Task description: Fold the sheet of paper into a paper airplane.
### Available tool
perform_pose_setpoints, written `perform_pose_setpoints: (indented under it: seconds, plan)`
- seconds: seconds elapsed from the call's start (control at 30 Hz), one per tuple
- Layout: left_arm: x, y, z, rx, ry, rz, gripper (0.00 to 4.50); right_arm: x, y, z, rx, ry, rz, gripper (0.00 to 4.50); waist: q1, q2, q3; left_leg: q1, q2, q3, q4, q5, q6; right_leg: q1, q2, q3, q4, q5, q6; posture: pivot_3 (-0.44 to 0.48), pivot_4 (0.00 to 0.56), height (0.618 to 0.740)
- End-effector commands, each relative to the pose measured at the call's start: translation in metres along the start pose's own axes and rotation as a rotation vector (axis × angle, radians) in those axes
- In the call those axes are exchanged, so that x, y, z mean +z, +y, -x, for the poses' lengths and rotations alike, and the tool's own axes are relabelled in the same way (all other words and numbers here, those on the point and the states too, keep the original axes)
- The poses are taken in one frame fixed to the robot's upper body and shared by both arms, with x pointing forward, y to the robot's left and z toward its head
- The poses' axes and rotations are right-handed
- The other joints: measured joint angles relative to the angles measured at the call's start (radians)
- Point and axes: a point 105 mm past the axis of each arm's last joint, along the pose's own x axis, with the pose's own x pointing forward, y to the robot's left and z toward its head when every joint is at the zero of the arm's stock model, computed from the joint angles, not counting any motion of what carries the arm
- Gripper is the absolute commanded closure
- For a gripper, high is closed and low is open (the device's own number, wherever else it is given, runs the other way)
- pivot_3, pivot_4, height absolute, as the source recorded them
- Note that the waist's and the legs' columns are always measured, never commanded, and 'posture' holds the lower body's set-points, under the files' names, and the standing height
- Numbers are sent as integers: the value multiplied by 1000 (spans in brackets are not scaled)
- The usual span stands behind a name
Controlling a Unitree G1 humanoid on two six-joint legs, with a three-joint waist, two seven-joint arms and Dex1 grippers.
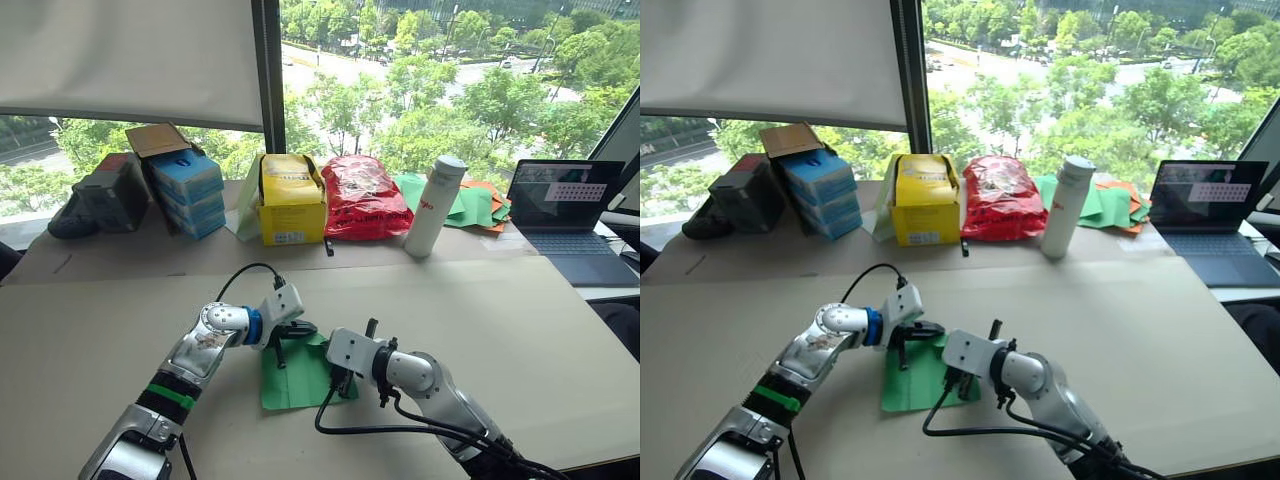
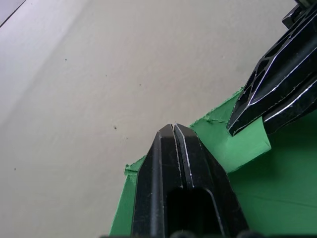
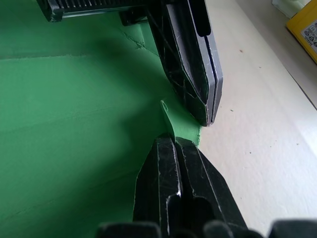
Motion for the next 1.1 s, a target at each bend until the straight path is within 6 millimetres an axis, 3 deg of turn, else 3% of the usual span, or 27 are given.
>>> perform_pose_setpoints:
  seconds: [0.03,0.4,0.87,1.1]
  plan:
    - [-6,3,-1,8,43,-49,4500,-2,5,2,19,18,5,4476,0,0,0,0,0,0,0,0,0,0,0,0,0,0,0,0,150,740]
    - [-37,10,10,65,143,-53,4500,-3,5,4,19,32,10,4476,0,0,0,2,0,0,0,0,1,1,0,0,0,0,0,0,150,740]
    - [-41,10,7,64,152,-45,4500,-3,3,3,19,37,14,4476,0,-1,-1,3,0,0,0,0,1,2,0,0,1,0,0,0,150,740]
    - [-42,7,5,55,152,-44,4500,11,-7,11,35,-8,-69,2275,0,-2,-3,6,0,0,0,-1,1,4,0,1,2,0,0,0,150,740]
